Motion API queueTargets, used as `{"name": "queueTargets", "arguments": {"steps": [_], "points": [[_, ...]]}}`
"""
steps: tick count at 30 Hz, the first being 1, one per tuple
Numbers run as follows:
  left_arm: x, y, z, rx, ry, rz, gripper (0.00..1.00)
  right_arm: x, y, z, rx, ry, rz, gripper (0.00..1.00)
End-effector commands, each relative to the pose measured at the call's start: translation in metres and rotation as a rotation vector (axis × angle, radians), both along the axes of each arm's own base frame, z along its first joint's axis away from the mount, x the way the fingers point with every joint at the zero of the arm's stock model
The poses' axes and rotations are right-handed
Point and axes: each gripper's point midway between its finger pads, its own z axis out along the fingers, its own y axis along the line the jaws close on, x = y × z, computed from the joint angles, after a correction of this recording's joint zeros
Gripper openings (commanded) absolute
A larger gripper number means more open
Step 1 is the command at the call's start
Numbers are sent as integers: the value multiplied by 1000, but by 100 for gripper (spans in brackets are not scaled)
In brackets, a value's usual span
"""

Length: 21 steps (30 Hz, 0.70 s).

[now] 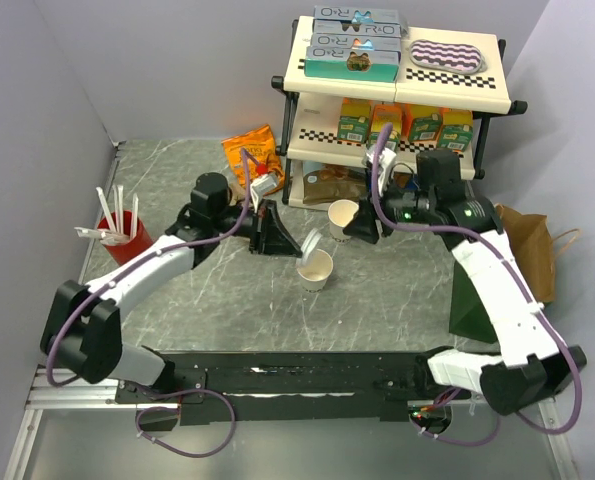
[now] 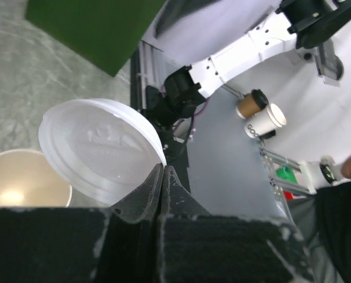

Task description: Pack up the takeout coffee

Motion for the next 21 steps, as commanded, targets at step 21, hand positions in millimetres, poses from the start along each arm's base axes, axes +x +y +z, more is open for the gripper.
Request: {"name": "queueTargets", "arguments": {"steps": [21], "points": [[35, -28, -20, -242, 271, -133, 1, -23, 5, -42, 14, 118, 104, 64]]}}
